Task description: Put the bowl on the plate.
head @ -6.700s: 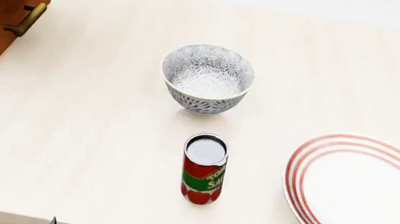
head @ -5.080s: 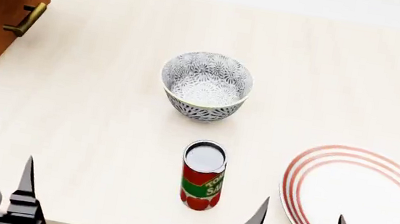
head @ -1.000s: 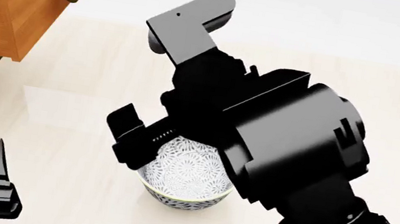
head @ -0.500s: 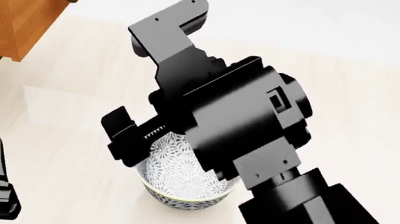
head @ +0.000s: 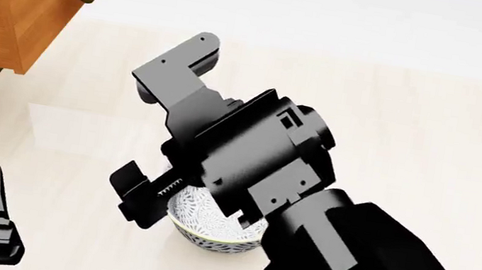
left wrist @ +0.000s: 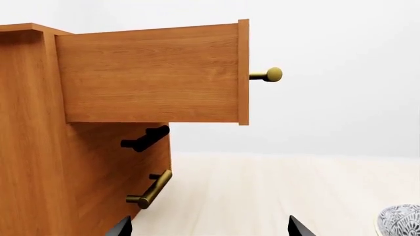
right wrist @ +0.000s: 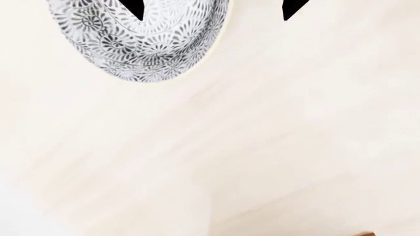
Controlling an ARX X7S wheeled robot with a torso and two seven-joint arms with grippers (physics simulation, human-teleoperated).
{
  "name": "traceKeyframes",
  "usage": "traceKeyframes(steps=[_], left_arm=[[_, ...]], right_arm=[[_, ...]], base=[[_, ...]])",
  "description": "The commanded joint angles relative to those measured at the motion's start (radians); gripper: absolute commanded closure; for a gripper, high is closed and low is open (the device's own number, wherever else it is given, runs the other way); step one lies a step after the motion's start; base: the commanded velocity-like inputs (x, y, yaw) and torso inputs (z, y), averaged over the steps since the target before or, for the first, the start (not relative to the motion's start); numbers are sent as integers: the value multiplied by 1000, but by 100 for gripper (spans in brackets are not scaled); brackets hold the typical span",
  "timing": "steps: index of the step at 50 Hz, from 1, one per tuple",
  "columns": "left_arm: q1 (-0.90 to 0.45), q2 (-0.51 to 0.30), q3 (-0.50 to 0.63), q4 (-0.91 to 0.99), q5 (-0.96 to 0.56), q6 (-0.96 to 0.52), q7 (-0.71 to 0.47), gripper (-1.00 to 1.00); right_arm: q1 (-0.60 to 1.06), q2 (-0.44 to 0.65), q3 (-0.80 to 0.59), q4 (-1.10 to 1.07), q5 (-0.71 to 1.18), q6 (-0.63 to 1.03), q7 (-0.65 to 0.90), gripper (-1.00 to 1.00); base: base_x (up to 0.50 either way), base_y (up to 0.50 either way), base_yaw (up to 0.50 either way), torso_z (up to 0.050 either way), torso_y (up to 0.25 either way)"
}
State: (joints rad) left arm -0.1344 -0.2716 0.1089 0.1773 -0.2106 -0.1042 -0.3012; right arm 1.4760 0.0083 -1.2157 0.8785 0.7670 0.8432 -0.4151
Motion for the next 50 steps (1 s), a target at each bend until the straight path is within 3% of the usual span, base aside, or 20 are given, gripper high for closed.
traceKeyframes(steps=[1, 50], left_arm=[[0, -4, 3, -5, -2, 6, -4, -100], [9, -19, 21, 17, -11, 0, -24, -100]], right_arm=[[19, -8, -269, 97, 251, -127, 42, -100], [-28, -8, -307, 149, 264, -185, 34, -100]], base=[[0, 0, 0, 0, 0], [0, 0, 0, 0, 0]])
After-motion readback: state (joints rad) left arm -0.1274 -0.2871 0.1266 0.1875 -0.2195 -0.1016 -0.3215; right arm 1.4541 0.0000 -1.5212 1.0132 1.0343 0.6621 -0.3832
